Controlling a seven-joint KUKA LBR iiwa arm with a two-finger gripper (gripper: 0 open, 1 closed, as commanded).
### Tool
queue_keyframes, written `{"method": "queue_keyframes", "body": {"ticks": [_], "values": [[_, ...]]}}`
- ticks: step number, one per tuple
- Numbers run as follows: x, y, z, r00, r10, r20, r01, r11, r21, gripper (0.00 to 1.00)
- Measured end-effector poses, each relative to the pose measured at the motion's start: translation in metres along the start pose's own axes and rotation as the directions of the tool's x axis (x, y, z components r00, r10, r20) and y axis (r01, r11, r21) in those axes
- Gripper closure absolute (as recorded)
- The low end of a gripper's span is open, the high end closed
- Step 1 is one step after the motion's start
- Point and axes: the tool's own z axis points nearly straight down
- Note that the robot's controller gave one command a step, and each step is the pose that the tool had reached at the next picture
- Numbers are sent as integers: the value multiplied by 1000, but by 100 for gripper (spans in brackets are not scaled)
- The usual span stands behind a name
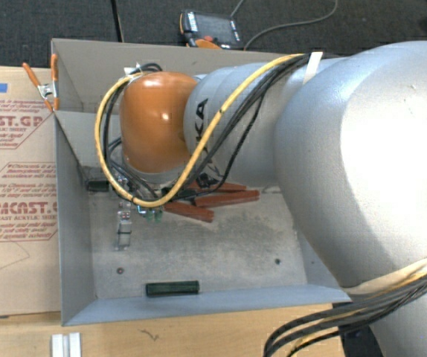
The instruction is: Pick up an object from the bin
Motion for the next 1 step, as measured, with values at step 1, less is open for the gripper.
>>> {"method": "queue_keyframes", "body": {"ticks": [1], "values": [[-6, -86, 24, 984, 179, 5, -179, 984, 2, 0]]}}
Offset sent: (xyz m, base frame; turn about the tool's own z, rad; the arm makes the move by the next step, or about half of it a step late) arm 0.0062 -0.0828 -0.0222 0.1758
